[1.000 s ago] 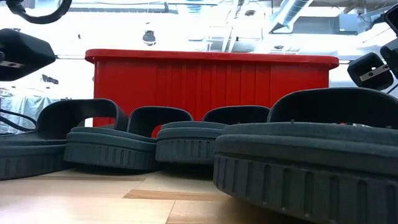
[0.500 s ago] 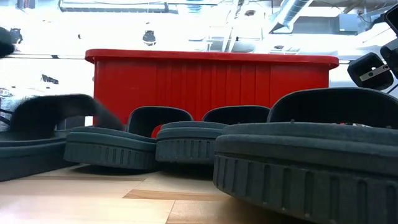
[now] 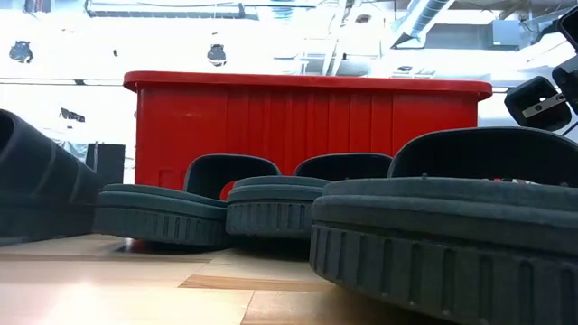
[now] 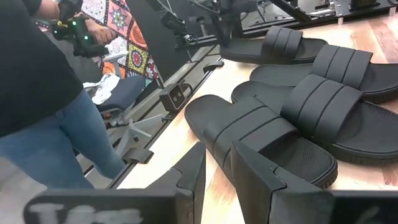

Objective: Pick and place slides into bin
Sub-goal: Put the black slide into the red container

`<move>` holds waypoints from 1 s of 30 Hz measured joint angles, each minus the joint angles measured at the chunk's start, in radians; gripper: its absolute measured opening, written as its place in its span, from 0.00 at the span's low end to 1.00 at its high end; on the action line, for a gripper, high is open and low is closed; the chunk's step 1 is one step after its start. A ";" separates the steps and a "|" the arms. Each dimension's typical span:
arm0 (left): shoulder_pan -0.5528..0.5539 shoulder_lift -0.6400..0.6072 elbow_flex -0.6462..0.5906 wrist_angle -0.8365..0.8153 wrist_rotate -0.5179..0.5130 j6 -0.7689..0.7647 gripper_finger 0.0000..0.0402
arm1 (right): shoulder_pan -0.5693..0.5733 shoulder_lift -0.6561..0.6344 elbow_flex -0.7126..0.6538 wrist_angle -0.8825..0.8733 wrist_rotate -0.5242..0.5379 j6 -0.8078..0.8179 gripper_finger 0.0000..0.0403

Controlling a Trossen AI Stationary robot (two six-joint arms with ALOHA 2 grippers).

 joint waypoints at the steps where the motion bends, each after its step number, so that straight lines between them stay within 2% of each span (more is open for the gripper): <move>1: -0.003 0.000 0.021 -0.029 0.000 0.000 0.02 | 0.000 0.000 0.000 0.000 0.000 0.000 0.17; 9: -0.007 -0.001 0.221 -0.296 -0.033 0.012 0.01 | 0.000 0.000 0.000 0.000 0.000 0.000 0.17; 18: -0.007 -0.004 0.482 -0.578 -0.218 0.011 0.01 | 0.000 0.000 0.000 0.000 0.000 0.000 0.17; 24: -0.007 -0.004 0.632 -0.616 -0.384 0.030 0.01 | 0.000 0.000 0.000 0.000 0.000 0.000 0.17; 30: -0.006 -0.004 0.767 -0.610 -0.632 0.107 0.01 | 0.000 0.000 0.000 0.000 0.000 0.000 0.17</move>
